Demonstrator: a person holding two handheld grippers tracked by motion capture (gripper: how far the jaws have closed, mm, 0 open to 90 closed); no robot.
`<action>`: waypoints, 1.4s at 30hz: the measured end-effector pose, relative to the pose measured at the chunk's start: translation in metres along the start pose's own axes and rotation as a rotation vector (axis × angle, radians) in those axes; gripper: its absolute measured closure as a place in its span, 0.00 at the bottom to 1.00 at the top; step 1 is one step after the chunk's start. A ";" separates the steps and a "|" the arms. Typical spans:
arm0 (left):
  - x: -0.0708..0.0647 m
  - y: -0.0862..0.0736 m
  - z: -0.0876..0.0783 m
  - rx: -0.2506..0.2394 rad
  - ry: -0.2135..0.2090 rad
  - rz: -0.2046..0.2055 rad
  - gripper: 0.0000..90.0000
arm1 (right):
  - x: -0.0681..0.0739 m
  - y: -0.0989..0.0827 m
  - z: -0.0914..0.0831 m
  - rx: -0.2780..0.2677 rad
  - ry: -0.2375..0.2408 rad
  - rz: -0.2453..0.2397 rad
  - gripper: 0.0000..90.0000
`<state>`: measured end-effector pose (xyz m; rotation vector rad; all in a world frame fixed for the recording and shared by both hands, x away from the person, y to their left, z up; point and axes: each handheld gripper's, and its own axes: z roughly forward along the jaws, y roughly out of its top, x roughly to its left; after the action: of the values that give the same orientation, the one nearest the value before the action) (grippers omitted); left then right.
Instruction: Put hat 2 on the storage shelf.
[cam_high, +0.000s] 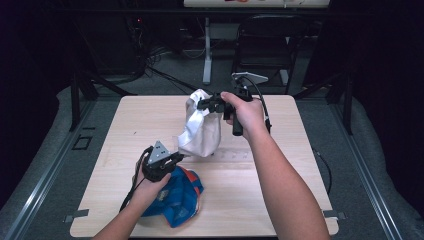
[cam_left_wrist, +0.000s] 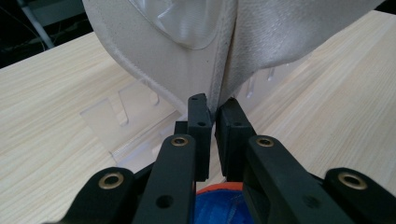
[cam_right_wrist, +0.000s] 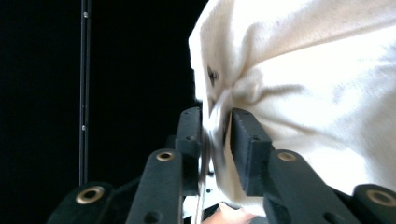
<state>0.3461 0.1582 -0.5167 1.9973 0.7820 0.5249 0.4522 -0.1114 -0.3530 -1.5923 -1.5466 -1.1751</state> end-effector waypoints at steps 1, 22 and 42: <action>-0.001 -0.001 0.000 0.004 0.006 0.004 0.95 | -0.001 -0.001 -0.002 -0.004 -0.003 -0.014 0.75; 0.001 0.004 0.000 0.088 -0.003 0.034 0.95 | -0.052 -0.059 -0.053 -0.105 -0.072 -0.213 0.58; 0.013 -0.009 0.007 0.133 -0.049 -0.027 0.95 | -0.124 -0.122 -0.058 -0.162 -0.172 -0.375 0.62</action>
<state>0.3571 0.1671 -0.5277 2.1103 0.8315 0.4155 0.3324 -0.2021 -0.4587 -1.5831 -1.9678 -1.4225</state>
